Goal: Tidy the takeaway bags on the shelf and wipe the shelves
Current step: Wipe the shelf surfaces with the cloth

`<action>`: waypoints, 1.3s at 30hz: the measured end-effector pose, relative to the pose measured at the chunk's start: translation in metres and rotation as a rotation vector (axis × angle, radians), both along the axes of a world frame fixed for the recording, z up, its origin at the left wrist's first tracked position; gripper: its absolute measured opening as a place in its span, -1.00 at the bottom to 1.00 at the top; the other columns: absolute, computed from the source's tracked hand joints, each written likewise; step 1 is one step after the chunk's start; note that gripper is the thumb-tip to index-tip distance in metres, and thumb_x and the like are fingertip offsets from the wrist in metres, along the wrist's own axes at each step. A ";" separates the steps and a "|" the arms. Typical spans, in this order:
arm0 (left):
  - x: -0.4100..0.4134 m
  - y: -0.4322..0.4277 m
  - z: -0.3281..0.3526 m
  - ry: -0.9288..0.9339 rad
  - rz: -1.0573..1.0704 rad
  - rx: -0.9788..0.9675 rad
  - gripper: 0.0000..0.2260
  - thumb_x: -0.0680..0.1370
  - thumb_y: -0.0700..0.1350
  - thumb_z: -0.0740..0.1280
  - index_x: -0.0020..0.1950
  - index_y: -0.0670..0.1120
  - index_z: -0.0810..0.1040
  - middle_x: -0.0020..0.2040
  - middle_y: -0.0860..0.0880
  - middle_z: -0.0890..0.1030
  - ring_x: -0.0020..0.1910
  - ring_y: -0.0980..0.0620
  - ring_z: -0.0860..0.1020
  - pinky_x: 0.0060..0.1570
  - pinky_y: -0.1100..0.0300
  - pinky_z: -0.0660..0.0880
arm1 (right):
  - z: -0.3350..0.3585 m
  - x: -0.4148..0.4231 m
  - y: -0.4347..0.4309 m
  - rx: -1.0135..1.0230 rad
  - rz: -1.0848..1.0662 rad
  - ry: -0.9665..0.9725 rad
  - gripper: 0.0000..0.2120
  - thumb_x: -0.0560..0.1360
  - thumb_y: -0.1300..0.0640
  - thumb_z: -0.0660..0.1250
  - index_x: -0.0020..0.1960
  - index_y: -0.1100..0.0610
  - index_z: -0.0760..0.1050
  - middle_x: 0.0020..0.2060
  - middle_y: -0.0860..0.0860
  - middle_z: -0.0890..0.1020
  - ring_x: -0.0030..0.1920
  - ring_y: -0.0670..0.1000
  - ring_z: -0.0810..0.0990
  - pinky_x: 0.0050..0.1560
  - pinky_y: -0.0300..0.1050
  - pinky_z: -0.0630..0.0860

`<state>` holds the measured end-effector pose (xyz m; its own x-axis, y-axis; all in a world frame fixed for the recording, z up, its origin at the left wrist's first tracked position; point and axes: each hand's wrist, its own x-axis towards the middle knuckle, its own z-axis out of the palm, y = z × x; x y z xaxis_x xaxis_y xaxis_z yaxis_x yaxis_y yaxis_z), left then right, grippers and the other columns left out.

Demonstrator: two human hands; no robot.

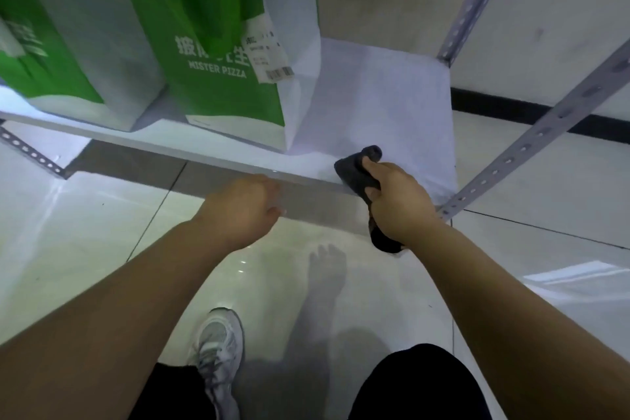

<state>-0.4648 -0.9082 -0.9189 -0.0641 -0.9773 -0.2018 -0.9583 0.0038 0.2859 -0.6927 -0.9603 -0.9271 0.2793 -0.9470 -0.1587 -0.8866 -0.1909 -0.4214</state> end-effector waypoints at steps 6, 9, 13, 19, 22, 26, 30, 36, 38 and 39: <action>0.037 0.032 0.036 -0.047 0.134 -0.043 -0.67 0.53 0.06 0.28 0.26 0.01 0.51 0.28 0.00 0.52 0.22 -0.05 0.48 0.18 0.08 0.43 | 0.043 0.035 0.005 -0.079 0.222 -0.198 -0.53 0.57 0.23 0.13 0.45 -0.01 0.21 0.25 0.05 0.44 0.14 0.11 0.46 -0.03 -0.15 0.30; 0.056 0.044 0.056 -0.119 0.156 -0.055 -0.70 0.53 0.07 0.27 0.23 0.02 0.53 0.27 0.03 0.52 0.22 -0.03 0.47 0.14 0.09 0.43 | 0.064 0.056 0.009 -0.105 0.267 -0.270 -0.51 0.58 0.21 0.15 0.48 -0.01 0.18 0.33 0.03 0.40 0.22 0.10 0.42 0.06 -0.16 0.30; 0.086 0.051 0.078 -0.170 0.201 -0.094 -0.73 0.53 0.07 0.27 0.18 0.03 0.55 0.22 0.04 0.55 0.21 -0.02 0.47 0.14 0.07 0.45 | 0.089 0.083 0.016 -0.159 0.349 -0.294 -0.50 0.57 0.21 0.17 0.48 0.01 0.19 0.35 0.01 0.39 0.25 0.11 0.41 0.19 -0.01 0.37; 0.143 0.048 0.070 -0.164 0.199 -0.150 -0.76 0.51 0.08 0.28 0.12 0.05 0.57 0.16 0.05 0.58 0.15 -0.01 0.50 0.06 0.08 0.49 | 0.087 0.133 0.020 -0.195 0.374 -0.269 -0.50 0.56 0.21 0.20 0.47 -0.02 0.21 0.34 -0.05 0.39 0.24 0.07 0.41 0.17 -0.02 0.39; 0.180 0.043 0.059 -0.143 0.190 -0.151 -0.75 0.51 0.10 0.28 0.13 0.06 0.56 0.17 0.07 0.58 0.14 0.00 0.51 0.08 0.10 0.48 | 0.076 0.166 0.021 -0.181 0.331 -0.230 -0.49 0.56 0.21 0.21 0.47 -0.02 0.22 0.37 -0.05 0.37 0.28 0.07 0.38 0.20 0.00 0.38; 0.230 0.030 0.046 -0.130 0.139 -0.183 -0.79 0.50 0.09 0.29 0.07 0.08 0.58 0.11 0.05 0.60 0.08 -0.03 0.53 -0.04 0.14 0.47 | 0.061 0.213 0.020 -0.164 0.282 -0.184 -0.49 0.55 0.21 0.22 0.47 -0.01 0.23 0.39 -0.03 0.36 0.31 0.09 0.37 0.26 0.01 0.35; 0.279 0.017 0.034 -0.139 0.090 -0.231 -0.78 0.51 0.09 0.28 0.08 0.06 0.59 0.09 0.02 0.59 0.05 -0.05 0.51 -0.14 0.20 0.30 | 0.045 0.263 0.020 -0.185 0.252 -0.174 -0.50 0.55 0.22 0.23 0.46 0.01 0.25 0.38 -0.03 0.37 0.30 0.11 0.38 0.26 0.05 0.36; 0.367 0.019 0.003 -0.102 0.086 -0.240 -0.73 0.50 0.14 0.28 0.10 0.03 0.57 0.08 0.02 0.59 0.03 -0.04 0.52 -0.14 0.18 0.38 | 0.020 0.352 0.026 -0.207 0.268 -0.127 -0.50 0.55 0.18 0.24 0.46 -0.03 0.24 0.40 -0.05 0.35 0.32 0.09 0.35 0.28 -0.01 0.33; 0.400 0.020 -0.005 -0.126 0.076 -0.198 -0.73 0.51 0.15 0.25 0.10 0.05 0.56 0.08 0.05 0.58 0.04 -0.01 0.53 -0.16 0.19 0.38 | 0.016 0.385 0.028 -0.203 0.283 -0.125 -0.50 0.55 0.18 0.24 0.45 -0.04 0.25 0.39 -0.06 0.36 0.31 0.09 0.36 0.28 0.00 0.34; 0.416 0.020 -0.007 -0.135 0.075 -0.176 -0.74 0.52 0.16 0.24 0.09 0.06 0.56 0.07 0.07 0.57 0.03 0.00 0.52 -0.16 0.18 0.39 | 0.015 0.401 0.029 -0.196 0.286 -0.127 -0.51 0.55 0.17 0.24 0.45 -0.04 0.25 0.38 -0.07 0.37 0.30 0.08 0.37 0.27 0.01 0.34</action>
<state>-0.0483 -0.8880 -0.9259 0.0256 -0.9992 -0.0297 -0.9873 -0.0300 0.1560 -0.2918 -0.9317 -0.9120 0.5428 -0.8369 0.0708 -0.7288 -0.5112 -0.4555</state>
